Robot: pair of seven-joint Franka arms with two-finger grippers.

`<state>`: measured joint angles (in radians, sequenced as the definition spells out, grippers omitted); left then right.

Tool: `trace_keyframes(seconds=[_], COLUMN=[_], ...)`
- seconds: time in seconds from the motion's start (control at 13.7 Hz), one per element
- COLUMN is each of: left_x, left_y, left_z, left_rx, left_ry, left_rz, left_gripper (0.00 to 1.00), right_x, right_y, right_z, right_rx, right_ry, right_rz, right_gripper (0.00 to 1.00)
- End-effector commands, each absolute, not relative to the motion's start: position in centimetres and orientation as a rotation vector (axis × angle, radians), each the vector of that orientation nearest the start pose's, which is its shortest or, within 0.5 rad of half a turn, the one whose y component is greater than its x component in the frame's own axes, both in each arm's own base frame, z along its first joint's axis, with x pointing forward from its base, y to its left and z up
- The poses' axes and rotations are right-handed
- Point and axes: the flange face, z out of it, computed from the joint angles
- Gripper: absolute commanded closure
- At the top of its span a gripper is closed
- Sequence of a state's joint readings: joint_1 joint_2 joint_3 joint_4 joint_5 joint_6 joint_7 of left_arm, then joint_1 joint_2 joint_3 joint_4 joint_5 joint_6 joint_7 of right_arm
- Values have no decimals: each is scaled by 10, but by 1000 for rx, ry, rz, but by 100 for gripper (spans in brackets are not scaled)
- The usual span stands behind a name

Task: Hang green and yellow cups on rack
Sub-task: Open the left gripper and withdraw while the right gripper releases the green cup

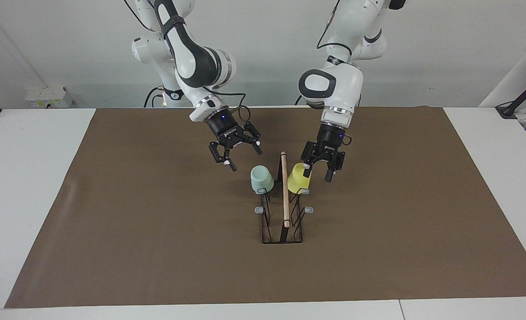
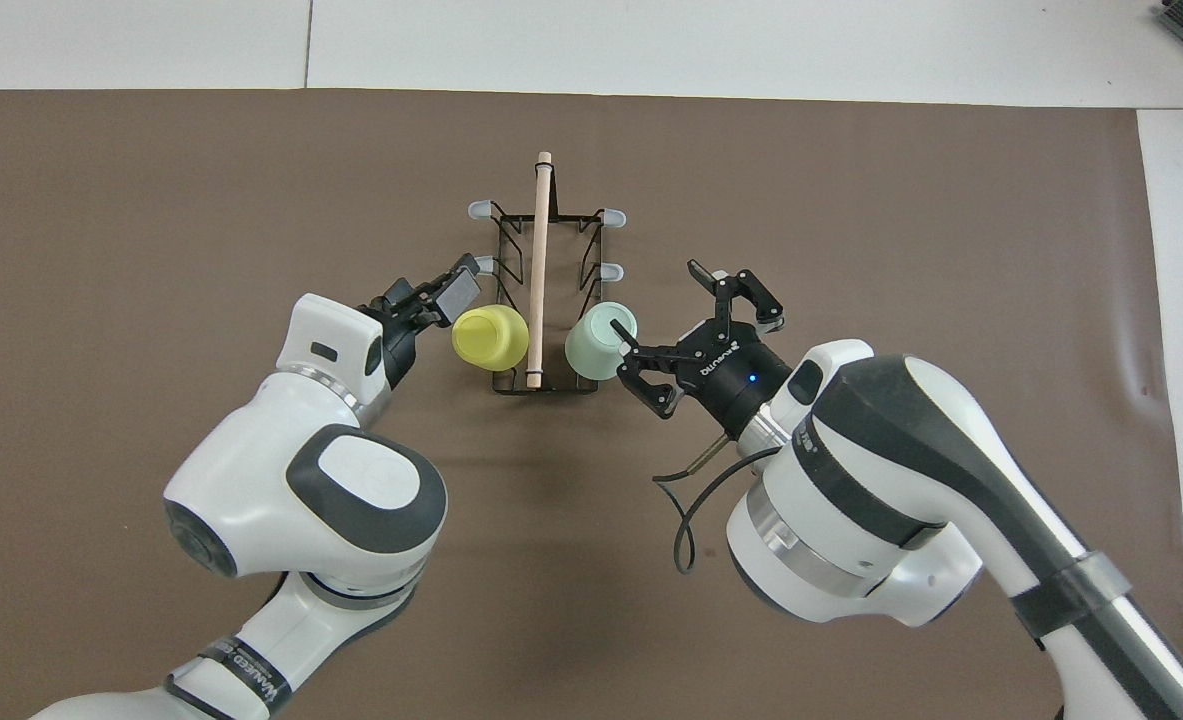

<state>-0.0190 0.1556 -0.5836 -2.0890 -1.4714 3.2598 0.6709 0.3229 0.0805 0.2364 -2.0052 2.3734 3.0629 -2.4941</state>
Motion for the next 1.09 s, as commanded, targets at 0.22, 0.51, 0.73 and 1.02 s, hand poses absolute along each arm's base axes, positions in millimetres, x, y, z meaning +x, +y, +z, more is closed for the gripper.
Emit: trace_keyframes(seconds=[0.22,0.51,0.73,1.02], left_x=[577,596,608,625], left_y=[-144,-89,-55,-28], left_z=[443,457,471,510], left_rx=[2304,2316,2341,2523], left_ry=[248,177,95,-108], left_rz=[895,865,800,625], left_gripper=[0,0,0,0], right_x=[507,506,507,518], right_y=[237,236,239,231], right_z=[424,424,430,433], right_rx=[-2292,-2296,-2307,-2276], right_ry=[-913,-920,-977,-1285], right_rz=[-1504,-1503,-1515,-1556], right_gripper=[0,0,0,0])
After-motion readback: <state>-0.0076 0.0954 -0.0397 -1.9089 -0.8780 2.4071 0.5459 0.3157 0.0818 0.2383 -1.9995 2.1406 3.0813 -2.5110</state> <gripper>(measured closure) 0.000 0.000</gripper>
